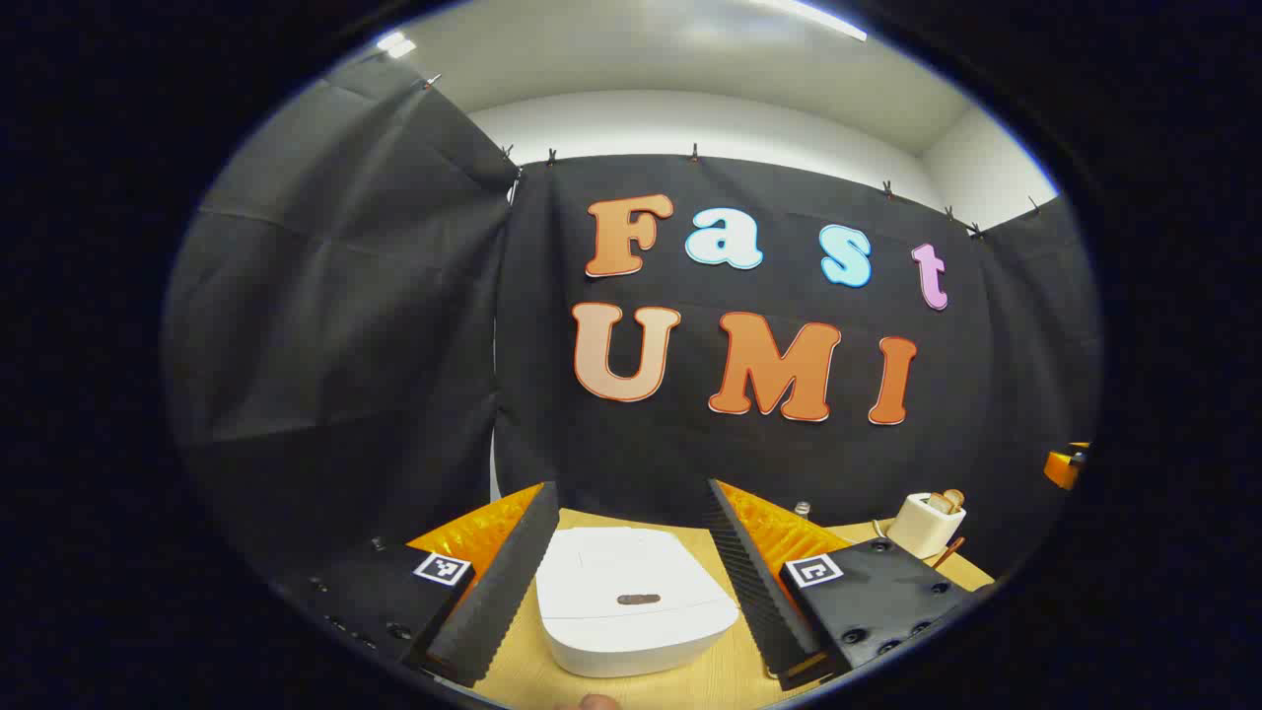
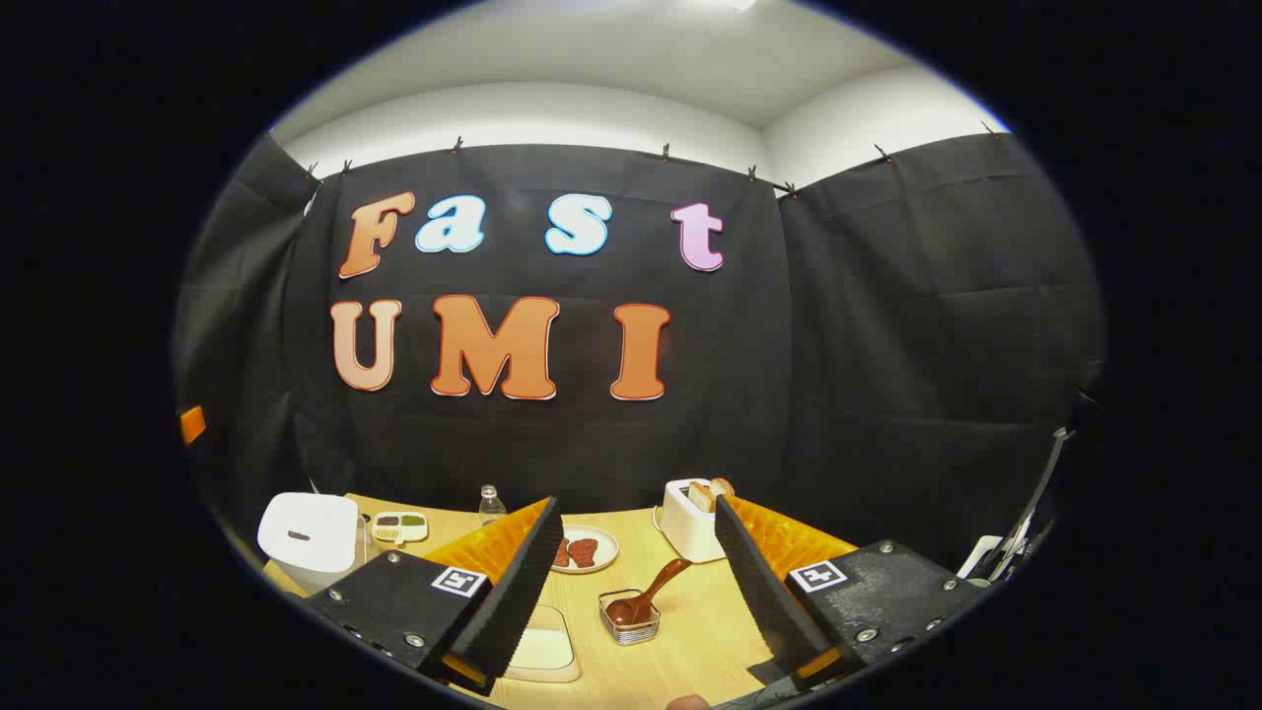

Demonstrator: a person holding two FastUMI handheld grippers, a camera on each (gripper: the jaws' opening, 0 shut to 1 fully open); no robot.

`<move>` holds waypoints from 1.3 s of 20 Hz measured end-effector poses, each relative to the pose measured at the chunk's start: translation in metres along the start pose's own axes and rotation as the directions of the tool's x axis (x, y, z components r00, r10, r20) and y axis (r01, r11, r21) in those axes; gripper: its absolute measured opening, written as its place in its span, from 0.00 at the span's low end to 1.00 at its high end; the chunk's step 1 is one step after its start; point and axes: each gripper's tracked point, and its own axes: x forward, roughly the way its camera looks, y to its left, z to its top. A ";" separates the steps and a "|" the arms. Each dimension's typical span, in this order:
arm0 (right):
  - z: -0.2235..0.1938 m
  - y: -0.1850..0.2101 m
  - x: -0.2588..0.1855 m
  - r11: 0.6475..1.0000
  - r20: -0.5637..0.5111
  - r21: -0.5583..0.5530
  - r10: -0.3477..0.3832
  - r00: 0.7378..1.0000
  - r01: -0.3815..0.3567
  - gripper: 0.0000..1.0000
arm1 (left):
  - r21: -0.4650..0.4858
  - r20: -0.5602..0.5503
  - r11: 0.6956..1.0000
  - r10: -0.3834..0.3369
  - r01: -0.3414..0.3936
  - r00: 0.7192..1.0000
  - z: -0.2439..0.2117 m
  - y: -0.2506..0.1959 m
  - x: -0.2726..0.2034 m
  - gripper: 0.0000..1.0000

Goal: Close the left gripper, press the button to open the rice cooker; take a wooden spoon from the chopstick holder with the right hand, scoop a spoonful of rice and pour it into the rice cooker, then put the wooden spoon back into the chopstick holder.

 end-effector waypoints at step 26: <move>-0.015 -0.044 0.059 0.997 -0.052 0.031 0.072 0.996 -0.071 0.96 | 0.002 -0.082 0.998 0.058 -0.058 0.995 -0.003 -0.055 0.011 1.00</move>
